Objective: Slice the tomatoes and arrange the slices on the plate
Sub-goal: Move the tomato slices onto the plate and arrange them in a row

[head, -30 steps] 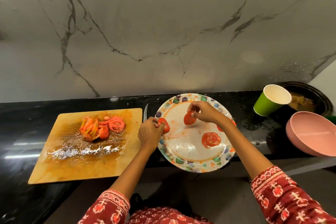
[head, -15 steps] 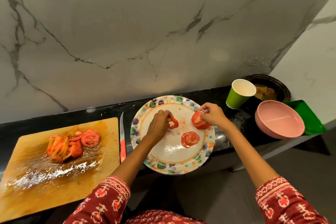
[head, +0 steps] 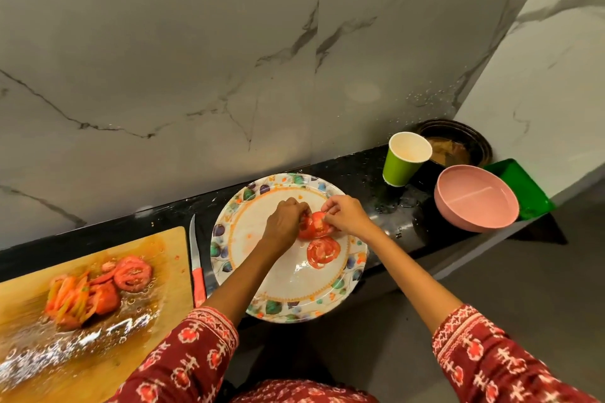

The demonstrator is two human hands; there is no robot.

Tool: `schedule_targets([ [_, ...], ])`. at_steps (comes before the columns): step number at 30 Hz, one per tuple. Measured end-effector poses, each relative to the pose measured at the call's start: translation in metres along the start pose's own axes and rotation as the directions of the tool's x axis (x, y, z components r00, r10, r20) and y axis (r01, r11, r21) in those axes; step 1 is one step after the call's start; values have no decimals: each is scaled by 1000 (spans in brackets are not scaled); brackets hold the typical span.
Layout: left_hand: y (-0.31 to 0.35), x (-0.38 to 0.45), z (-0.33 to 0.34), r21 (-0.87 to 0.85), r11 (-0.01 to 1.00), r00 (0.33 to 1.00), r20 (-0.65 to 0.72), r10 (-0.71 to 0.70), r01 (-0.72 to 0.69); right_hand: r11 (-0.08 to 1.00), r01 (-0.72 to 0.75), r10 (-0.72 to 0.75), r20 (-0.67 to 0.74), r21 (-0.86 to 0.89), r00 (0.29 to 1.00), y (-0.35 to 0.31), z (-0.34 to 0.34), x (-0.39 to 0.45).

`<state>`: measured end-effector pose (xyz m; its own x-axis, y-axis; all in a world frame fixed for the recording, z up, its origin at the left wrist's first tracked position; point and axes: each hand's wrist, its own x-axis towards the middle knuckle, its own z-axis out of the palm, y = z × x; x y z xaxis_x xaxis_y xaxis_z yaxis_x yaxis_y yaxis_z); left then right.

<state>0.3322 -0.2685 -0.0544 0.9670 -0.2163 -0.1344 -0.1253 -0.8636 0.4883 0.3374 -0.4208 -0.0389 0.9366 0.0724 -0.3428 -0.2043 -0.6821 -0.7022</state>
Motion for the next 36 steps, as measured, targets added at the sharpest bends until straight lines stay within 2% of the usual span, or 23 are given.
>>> schedule_targets([
  [3,-1,1,0,14,1000,1000,-6,9,-9,996,81,-78,70,-30,994,-3,4,-1],
  [6,-5,1,-1,19,1000,1000,10,6,-6,987,114,-114,6,-115,993,-4,6,-4],
  [9,-10,-1,-1,-14,1000,1000,-6,15,-15,973,50,-72,-90,-227,993,-1,4,-14],
  [14,-12,-5,0,-76,997,998,-64,13,-18,933,-12,19,15,-359,1000,3,17,-32],
  [22,-9,-9,1,-133,991,993,-120,8,-24,964,-7,19,40,-266,999,9,19,-40],
  [25,-8,-9,-1,-141,990,993,-119,4,-21,987,-40,42,13,-155,999,9,1,-43],
  [31,-5,-5,-3,-163,987,995,-99,-26,10,999,-27,25,-30,-39,999,-3,-53,-33],
  [36,2,3,-5,-167,986,996,-81,-36,22,998,-24,25,-12,62,1000,-11,-55,-13],
])
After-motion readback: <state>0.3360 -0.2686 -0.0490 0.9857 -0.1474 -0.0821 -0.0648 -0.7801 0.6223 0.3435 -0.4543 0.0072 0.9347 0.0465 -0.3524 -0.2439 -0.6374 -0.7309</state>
